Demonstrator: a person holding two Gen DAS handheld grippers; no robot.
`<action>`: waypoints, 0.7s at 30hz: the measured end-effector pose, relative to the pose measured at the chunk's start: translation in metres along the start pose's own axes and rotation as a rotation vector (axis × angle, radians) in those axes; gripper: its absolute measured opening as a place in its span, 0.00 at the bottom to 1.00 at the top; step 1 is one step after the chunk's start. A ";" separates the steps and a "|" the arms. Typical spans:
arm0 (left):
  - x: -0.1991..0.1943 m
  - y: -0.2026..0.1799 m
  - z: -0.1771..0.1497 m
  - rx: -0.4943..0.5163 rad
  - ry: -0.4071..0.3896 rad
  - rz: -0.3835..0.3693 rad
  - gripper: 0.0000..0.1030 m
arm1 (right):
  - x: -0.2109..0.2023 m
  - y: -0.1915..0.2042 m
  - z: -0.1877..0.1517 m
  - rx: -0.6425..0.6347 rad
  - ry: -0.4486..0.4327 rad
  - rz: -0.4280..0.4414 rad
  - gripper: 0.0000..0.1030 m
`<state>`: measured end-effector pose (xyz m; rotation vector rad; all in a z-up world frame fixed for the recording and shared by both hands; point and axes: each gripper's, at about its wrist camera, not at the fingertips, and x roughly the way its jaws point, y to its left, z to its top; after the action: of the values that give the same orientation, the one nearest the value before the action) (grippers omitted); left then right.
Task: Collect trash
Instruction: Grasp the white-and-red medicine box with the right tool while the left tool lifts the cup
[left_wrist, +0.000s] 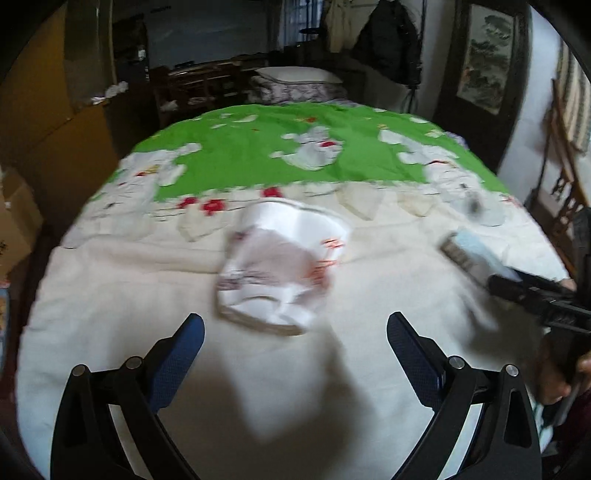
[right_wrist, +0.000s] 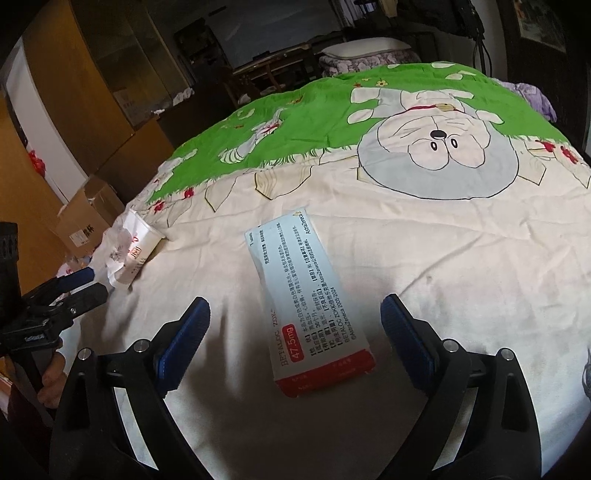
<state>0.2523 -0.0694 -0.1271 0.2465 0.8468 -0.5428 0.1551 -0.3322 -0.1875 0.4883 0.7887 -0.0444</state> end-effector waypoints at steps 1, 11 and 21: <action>0.002 0.005 0.002 -0.007 0.010 0.015 0.94 | 0.000 0.000 0.000 0.001 0.000 0.001 0.88; 0.040 0.001 0.035 0.043 0.023 0.016 0.94 | -0.001 -0.002 0.000 0.007 -0.001 0.008 0.88; 0.078 0.017 0.042 -0.059 0.064 -0.011 0.94 | 0.001 -0.002 0.000 0.009 0.003 0.023 0.91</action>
<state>0.3305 -0.1001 -0.1598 0.2062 0.9252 -0.5212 0.1552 -0.3339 -0.1887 0.5062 0.7860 -0.0262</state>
